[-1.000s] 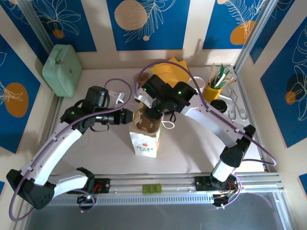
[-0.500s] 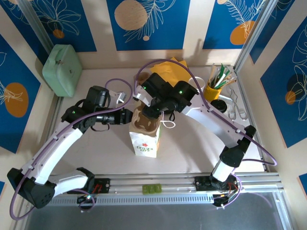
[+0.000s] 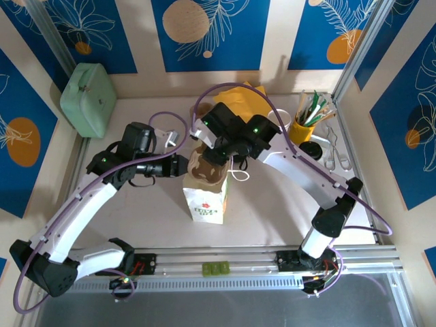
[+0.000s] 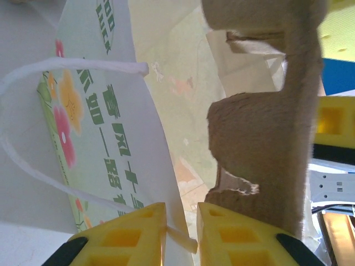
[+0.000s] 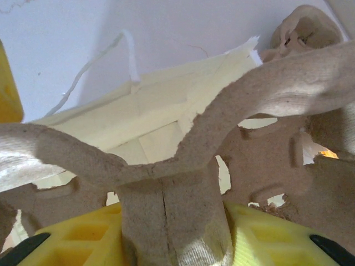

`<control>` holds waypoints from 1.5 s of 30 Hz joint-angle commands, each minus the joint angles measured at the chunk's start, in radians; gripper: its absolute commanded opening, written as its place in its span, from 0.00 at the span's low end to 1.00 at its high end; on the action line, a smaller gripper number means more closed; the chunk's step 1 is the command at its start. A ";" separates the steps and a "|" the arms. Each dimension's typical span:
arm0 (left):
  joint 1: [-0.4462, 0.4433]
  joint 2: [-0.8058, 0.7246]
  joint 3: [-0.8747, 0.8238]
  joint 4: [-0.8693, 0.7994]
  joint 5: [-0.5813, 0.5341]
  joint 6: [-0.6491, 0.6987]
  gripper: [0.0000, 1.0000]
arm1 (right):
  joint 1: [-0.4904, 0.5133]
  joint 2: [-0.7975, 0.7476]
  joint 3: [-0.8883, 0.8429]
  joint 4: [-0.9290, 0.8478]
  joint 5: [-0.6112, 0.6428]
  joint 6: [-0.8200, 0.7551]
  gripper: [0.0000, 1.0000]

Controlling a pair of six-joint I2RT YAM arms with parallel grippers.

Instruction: Pack the takeout coffee

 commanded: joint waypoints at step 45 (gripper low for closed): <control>0.014 -0.013 -0.001 0.007 0.010 -0.008 0.21 | 0.061 0.036 -0.099 -0.090 -0.074 -0.021 0.40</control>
